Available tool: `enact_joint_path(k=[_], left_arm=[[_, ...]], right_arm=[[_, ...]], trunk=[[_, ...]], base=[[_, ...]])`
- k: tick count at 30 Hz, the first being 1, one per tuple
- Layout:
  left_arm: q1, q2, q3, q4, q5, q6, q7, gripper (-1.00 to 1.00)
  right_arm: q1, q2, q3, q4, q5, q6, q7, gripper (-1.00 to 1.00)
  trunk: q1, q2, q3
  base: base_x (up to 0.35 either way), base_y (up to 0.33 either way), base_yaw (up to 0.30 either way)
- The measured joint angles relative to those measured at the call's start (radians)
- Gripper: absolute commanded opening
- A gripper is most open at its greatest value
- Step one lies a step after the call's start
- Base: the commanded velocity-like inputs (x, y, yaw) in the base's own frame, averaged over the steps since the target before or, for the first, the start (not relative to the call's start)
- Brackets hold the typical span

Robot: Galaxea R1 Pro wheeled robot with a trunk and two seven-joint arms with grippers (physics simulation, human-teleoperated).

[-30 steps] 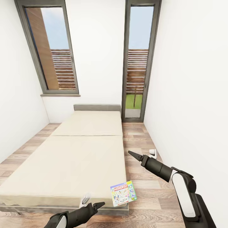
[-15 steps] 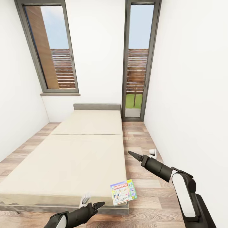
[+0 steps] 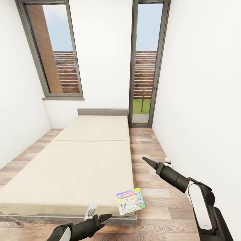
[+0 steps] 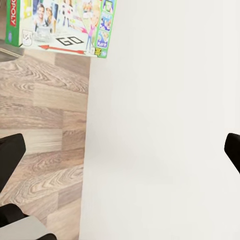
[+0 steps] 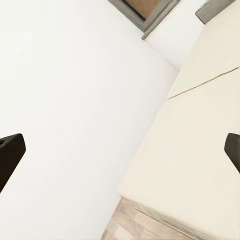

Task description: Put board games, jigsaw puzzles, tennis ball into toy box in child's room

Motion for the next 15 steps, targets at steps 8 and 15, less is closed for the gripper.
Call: enact_joint_path(k=[8,15], left_arm=[[-0.001,-0.002,0.0,-0.003,0.001,0.022,0.002,1.0],[-0.002,-0.001,0.0,-0.005,0.003,0.036,0.001,1.0]], right_arm=[[0.001,0.013,-0.028,0.044,0.0,-0.005,0.012,1.0],[0.001,0.026,-0.077,0.088,-0.04,-0.005,0.011,1.0]], trunk=[[0.031,-0.056,-0.025],[0.058,-0.105,-0.047]], base=[[0.0,0.0,0.0],[0.0,0.0,0.0]])
